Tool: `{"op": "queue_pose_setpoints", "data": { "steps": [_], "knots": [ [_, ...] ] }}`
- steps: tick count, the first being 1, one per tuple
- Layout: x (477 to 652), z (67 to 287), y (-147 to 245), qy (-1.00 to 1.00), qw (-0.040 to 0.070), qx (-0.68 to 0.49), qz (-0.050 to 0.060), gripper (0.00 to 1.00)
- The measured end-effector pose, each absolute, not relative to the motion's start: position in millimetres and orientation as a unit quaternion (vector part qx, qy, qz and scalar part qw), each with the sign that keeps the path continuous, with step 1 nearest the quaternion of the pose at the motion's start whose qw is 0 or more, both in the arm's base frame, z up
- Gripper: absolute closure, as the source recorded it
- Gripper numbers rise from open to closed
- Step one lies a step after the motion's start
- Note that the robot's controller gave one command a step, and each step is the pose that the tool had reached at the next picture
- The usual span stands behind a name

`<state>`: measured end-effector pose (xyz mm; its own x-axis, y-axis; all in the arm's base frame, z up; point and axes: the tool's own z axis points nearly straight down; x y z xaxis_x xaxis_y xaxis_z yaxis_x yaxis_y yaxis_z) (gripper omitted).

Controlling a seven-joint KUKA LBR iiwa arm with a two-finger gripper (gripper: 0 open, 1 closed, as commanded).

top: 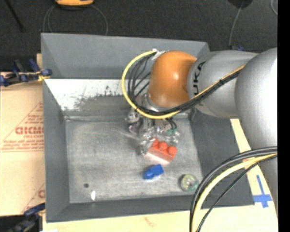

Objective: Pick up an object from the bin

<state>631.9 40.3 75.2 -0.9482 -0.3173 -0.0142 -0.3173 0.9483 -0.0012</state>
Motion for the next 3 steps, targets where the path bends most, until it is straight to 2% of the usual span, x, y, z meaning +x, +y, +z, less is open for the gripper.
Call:
{"op": "queue_pose_setpoints", "data": {
  "steps": [1,2,3],
  "knots": [
    [580.2,101.8,3.2,0.999,0.002,-0.033,0.0,0.0],
    [583.9,76.4,-26.8,1.0,0.011,0.021,0.003,0.0],
    [586.0,79.6,-29.1,1.0,0.014,0.022,0.002,1.0]
  ]
}}
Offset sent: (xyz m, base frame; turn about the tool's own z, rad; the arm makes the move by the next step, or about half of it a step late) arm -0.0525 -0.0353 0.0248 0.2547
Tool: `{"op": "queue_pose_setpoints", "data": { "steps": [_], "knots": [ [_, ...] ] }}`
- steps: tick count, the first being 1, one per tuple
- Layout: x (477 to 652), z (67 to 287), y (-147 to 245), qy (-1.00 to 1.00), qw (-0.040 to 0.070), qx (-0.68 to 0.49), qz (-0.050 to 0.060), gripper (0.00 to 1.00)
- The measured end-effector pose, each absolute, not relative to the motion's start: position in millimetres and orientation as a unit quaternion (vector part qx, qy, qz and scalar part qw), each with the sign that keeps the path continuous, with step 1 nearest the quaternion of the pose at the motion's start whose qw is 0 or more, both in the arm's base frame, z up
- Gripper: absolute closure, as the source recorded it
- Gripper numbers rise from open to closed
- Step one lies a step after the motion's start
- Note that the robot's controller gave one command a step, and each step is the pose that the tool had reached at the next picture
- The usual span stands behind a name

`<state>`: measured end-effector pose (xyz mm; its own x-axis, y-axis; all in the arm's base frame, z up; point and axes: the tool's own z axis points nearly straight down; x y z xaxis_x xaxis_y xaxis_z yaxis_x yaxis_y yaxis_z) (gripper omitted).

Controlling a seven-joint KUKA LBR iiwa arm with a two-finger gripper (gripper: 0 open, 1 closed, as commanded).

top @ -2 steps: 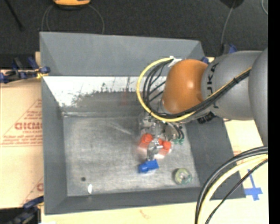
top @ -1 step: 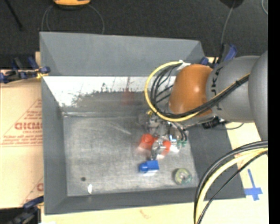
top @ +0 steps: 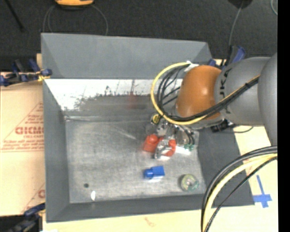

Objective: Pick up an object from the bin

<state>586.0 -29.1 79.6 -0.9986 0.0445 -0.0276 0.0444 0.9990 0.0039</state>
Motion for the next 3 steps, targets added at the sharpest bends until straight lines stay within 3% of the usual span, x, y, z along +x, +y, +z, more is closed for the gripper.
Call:
{"op": "queue_pose_setpoints", "data": {
  "steps": [1,3],
  "knots": [
    [588.8,127.2,-29.1,1.0,0.005,0.022,0.001,1.0],
    [591.9,160.1,-29.7,1.0,0.004,0.022,0.001,1.0]
  ]
}}
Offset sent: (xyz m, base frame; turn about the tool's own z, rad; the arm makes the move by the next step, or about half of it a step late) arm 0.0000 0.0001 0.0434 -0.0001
